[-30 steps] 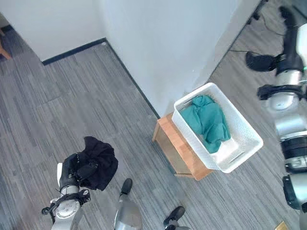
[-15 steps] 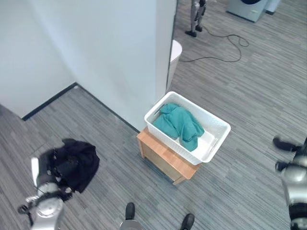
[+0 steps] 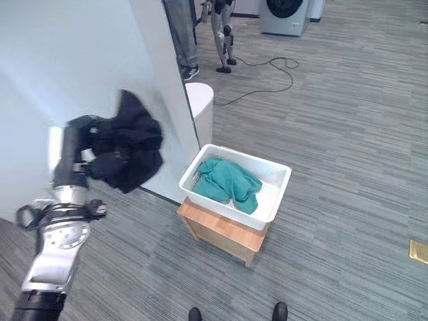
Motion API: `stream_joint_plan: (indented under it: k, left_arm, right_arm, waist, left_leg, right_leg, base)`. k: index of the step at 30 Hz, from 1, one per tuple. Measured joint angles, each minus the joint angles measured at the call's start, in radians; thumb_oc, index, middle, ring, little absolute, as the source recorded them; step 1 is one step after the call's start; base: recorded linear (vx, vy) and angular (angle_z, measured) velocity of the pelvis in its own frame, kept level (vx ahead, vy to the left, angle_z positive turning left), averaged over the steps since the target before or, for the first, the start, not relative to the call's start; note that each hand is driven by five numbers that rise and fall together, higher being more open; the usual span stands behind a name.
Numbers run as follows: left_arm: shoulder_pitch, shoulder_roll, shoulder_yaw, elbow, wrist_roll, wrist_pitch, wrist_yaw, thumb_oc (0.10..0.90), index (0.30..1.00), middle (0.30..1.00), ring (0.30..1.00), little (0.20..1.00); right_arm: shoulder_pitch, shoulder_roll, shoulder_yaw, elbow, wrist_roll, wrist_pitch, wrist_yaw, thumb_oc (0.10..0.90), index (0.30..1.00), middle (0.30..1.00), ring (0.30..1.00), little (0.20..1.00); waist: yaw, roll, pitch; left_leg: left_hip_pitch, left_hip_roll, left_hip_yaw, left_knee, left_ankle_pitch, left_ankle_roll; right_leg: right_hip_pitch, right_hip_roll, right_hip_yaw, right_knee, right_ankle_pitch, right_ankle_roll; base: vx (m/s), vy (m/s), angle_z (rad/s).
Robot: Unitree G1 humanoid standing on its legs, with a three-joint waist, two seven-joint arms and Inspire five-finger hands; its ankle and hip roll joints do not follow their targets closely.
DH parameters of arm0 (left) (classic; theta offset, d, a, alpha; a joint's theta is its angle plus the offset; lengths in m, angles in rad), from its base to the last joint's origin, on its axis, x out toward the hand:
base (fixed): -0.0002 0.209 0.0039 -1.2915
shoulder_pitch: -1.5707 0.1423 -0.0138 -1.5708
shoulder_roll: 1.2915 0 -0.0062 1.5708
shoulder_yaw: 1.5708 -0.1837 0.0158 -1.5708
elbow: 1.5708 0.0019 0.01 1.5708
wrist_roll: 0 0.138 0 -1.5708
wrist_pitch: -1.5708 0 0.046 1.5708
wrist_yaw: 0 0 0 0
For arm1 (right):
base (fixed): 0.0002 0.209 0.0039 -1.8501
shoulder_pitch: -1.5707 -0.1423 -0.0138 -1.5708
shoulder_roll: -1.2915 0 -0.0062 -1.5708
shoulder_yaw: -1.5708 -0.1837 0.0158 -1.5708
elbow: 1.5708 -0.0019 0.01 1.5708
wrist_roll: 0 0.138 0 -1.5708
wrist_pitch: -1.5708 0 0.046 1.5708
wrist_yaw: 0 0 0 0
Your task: Pick up bed clothes into laundry basket.
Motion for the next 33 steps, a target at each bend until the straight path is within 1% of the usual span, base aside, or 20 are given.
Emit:
stream_joint_plan:
  k: [1,3,4,5,7,8,11,14,16,19,21,22,24,26,28,30,31,33]
  left_arm:
    - [-0.028,-0.002,-0.046,0.003,0.0,0.003,0.0,0.4,0.3,0.3,0.3,0.3]
    - [-0.081,-0.002,-0.102,0.023,0.003,0.003,-0.003,0.4,0.3,0.3,0.3,0.3]
    - [-0.11,-0.002,-0.125,0.044,0.004,0.005,-0.003,0.4,0.3,0.3,0.3,0.3]
    - [-0.15,-0.002,-0.149,0.076,0.01,0.006,-0.002,0.4,0.3,0.3,0.3,0.3]
    - [-0.27,0.011,-0.205,0.175,0.079,0.011,0.014,0.4,0.3,0.3,0.3,0.3]
    - [-0.31,0.021,-0.22,0.214,0.11,0.017,0.023,0.4,0.3,0.3,0.3,0.3]
    - [-0.415,0.03,-0.248,0.318,0.191,0.038,0.071,0.4,0.3,0.3,0.3,0.3]
    - [-0.476,0.052,-0.293,0.374,0.234,0.047,0.096,0.4,0.3,0.3,0.3,0.3]
    - [-0.537,0.066,-0.331,0.465,0.254,0.05,0.104,0.4,0.3,0.3,0.3,0.3]
    - [-0.58,0.073,-0.369,0.542,0.277,0.058,0.117,0.4,0.3,0.3,0.3,0.3]
    - [-0.588,0.069,-0.386,0.594,0.276,0.067,0.117,0.4,0.3,0.3,0.3,0.3]
    - [-0.588,0.067,-0.396,0.61,0.276,0.068,0.117,0.4,0.3,0.3,0.3,0.3]
    - [-0.589,0.063,-0.419,0.662,0.276,0.072,0.116,0.4,0.3,0.3,0.3,0.3]
    - [-0.597,0.057,-0.449,0.698,0.276,0.072,0.114,0.4,0.3,0.3,0.3,0.3]
    - [-0.598,0.037,-0.452,0.727,0.276,0.072,0.113,0.4,0.3,0.3,0.3,0.3]
    - [-0.599,-0.019,-0.447,0.75,0.276,0.086,0.121,0.4,0.3,0.3,0.3,0.3]
    - [-0.601,-0.056,-0.451,0.783,0.274,0.095,0.128,0.4,0.3,0.3,0.3,0.3]
    - [-0.604,-0.096,-0.449,0.83,0.267,0.094,0.132,0.4,0.3,0.3,0.3,0.3]
  right_arm:
    - [-0.009,0.0,0.018,-0.004,0.0,-0.003,0.002,0.8,0.9,0.9,0.9,0.9]
    - [-0.035,0.0,0.02,-0.009,0.002,-0.005,0.004,0.8,0.9,0.9,0.9,0.9]
    - [-0.044,0.0,0.021,-0.013,0.002,-0.007,0.004,0.8,0.9,0.9,0.9,0.9]
    - [-0.054,0.0,0.023,-0.025,0.002,-0.012,0.003,0.8,0.9,0.9,0.9,0.9]
    - [-0.068,-0.001,0.026,-0.05,0.003,-0.023,0.002,0.8,0.9,0.9,0.9,0.9]
    - [-0.08,-0.001,0.026,-0.052,0.003,-0.03,0.001,0.8,0.9,0.9,0.9,0.9]
    - [-0.102,-0.007,0.038,-0.078,0.003,-0.044,-0.01,0.8,0.9,0.9,0.9,0.9]
    - [-0.104,-0.019,0.038,-0.087,0.003,-0.047,-0.025,0.8,0.9,0.9,0.9,0.9]
    - [-0.108,-0.039,0.037,-0.088,0.003,-0.057,-0.033,0.8,0.9,0.9,0.9,0.9]
    - [-0.112,-0.048,0.038,-0.088,0.003,-0.065,-0.046,0.8,0.9,0.9,0.9,0.9]
    - [-0.121,-0.047,0.038,-0.087,0.003,-0.066,-0.052,0.8,0.9,0.9,0.9,0.9]
    - [-0.121,-0.047,0.039,-0.087,0.003,-0.068,-0.053,0.8,0.9,0.9,0.9,0.9]
    - [-0.136,-0.041,0.057,-0.083,0.003,-0.068,-0.054,0.8,0.9,0.9,0.9,0.9]
    - [-0.139,-0.038,0.059,-0.085,0.003,-0.076,-0.058,0.8,0.9,0.9,0.9,0.9]
    - [-0.15,-0.029,0.07,-0.09,0.003,-0.077,-0.072,0.8,0.9,0.9,0.9,0.9]
    - [-0.14,-0.003,0.124,-0.119,0.0,-0.082,-0.121,0.8,0.9,0.9,0.9,0.9]
    - [-0.13,0.036,0.137,-0.161,-0.008,-0.093,-0.134,0.8,0.9,0.9,0.9,0.9]
    - [-0.14,0.079,0.151,-0.192,-0.026,-0.123,-0.137,0.8,0.9,0.9,0.9,0.9]
  waist:
    - [-0.014,0.005,0.002]
    - [-0.024,0.017,0.006]
    - [-0.033,0.024,0.008]
    - [-0.034,0.031,0.01]
    - [-0.044,0.048,0.015]
    - [-0.053,0.052,0.015]
    - [-0.087,0.059,0.016]
    - [-0.096,0.059,0.026]
    - [-0.115,0.068,0.036]
    - [-0.137,0.069,0.054]
    - [-0.148,0.056,0.085]
    - [-0.155,0.052,0.09]
    - [-0.173,0.028,0.114]
    - [-0.182,0.01,0.138]
    - [-0.193,-0.002,0.152]
    - [-0.191,-0.015,0.163]
    - [-0.195,-0.024,0.17]
    - [-0.196,-0.024,0.176]
  left_leg:
    - [0.0,0.0,0.005,0.0,0.0,0.0]
    - [-0.003,0.0,0.014,0.0,0.0,0.0]
    - [-0.004,0.0,0.015,0.0,0.0,0.0]
    - [-0.004,0.001,0.017,0.0,0.0,0.0]
    - [-0.008,0.002,0.032,0.0,0.0,0.0]
    - [-0.01,0.002,0.035,0.0,0.001,0.0]
    - [-0.013,0.001,0.048,0.0,0.001,0.0]
    - [-0.017,0.0,0.07,0.0,0.001,0.0]
    - [-0.04,0.0,0.071,0.0,0.001,0.0]
    - [-0.077,0.002,0.08,0.0,0.001,0.0]
    - [-0.091,0.0,0.103,0.001,0.001,0.0]
    - [-0.1,-0.001,0.107,0.001,0.001,0.0]
    - [-0.121,0.0,0.131,0.001,0.001,0.001]
    - [-0.133,0.001,0.144,0.001,0.001,0.001]
    - [-0.156,0.003,0.155,0.001,0.001,0.001]
    - [-0.158,0.01,0.159,0.001,0.002,0.001]
    - [-0.158,0.013,0.175,0.001,0.003,0.0]
    - [-0.163,0.012,0.182,0.001,0.003,0.0]
  right_leg:
    - [-0.007,0.0,0.003,0.0,0.0,-0.001]
    - [-0.014,0.0,0.007,0.0,0.007,-0.003]
    - [-0.017,0.0,0.007,0.0,0.01,-0.003]
    - [-0.02,0.001,0.011,0.0,0.012,-0.005]
    - [-0.035,0.008,0.026,0.0,0.021,-0.011]
    - [-0.038,0.009,0.027,0.006,0.023,-0.011]
    - [-0.05,0.009,0.036,0.007,0.024,-0.011]
    - [-0.069,0.009,0.057,0.007,0.024,-0.011]
    - [-0.092,0.009,0.058,0.007,0.024,-0.011]
    - [-0.137,0.012,0.066,0.007,0.03,-0.013]
    - [-0.169,0.013,0.088,0.007,0.039,-0.018]
    - [-0.181,0.013,0.092,0.007,0.04,-0.018]
    - [-0.221,0.015,0.114,0.008,0.05,-0.021]
    - [-0.244,0.018,0.115,0.008,0.055,-0.026]
    - [-0.276,0.017,0.12,0.008,0.061,-0.03]
    - [-0.287,0.025,0.122,0.008,0.062,-0.031]
    - [-0.296,0.03,0.12,0.008,0.064,-0.034]
    - [-0.313,0.031,0.12,0.008,0.068,-0.04]
  base:
    - [0.01,-0.01,-0.1]
    - [0.01,0.007,-0.12]
    - [0.03,0.01,-0.1]
    - [0.03,0.005,-0.12]
    - [-0.01,0.007,-0.19]
    - [-0.03,0.017,-0.16]
    - [-0.01,0.027,-0.11]
    - [-0.03,0.017,-0.18]
    - [-0.06,0.01,-0.04]
    - [-0.05,0.017,-0.11]
    - [-0.05,0.02,-0.28]
    - [-0.02,0.02,-0.26]
    - [-0.02,0.036,-0.32]
    - [-0.04,0.013,-0.26]
    - [-0.06,-0.002,-0.19]
    - [-0.03,0.007,-0.21]
    - [-0.01,-0.008,-0.23]
    - [-0.02,-0.024,-0.26]
